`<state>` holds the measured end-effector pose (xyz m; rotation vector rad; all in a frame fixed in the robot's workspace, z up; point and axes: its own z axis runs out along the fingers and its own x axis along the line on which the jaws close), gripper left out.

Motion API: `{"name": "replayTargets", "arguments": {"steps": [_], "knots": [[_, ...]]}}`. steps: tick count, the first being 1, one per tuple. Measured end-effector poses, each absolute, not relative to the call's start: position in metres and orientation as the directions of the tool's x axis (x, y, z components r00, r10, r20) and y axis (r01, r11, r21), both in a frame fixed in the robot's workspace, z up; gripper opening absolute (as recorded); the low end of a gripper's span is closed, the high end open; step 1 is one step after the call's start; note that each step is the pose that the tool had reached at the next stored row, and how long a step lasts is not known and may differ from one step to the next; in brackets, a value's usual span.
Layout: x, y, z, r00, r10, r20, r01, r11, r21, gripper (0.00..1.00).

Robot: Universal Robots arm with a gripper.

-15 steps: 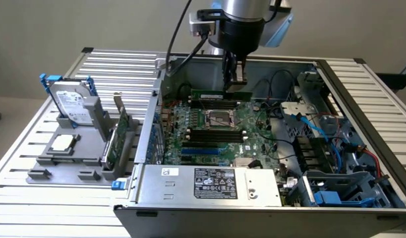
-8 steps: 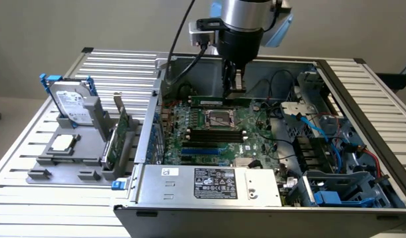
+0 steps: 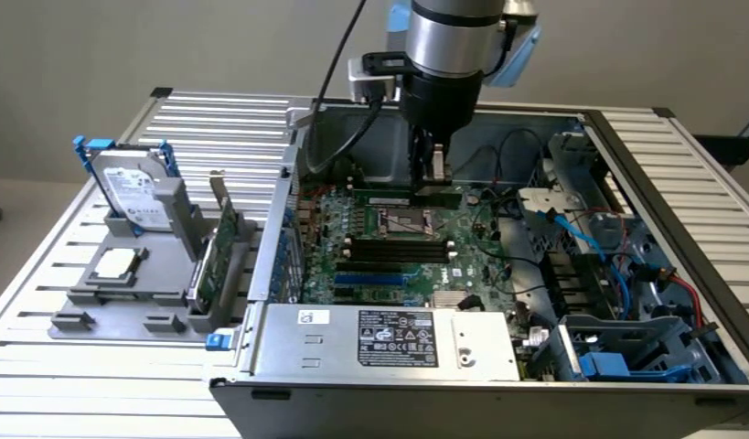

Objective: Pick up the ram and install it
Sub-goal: 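Insert the ram into the slot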

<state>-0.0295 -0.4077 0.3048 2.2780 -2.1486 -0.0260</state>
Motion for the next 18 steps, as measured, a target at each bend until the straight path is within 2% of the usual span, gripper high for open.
{"name": "replayTargets", "arguments": {"steps": [18], "knots": [[-0.029,-0.413,0.272,0.058,-0.998,-0.005,-0.998,-0.058,0.019,0.14]]}}
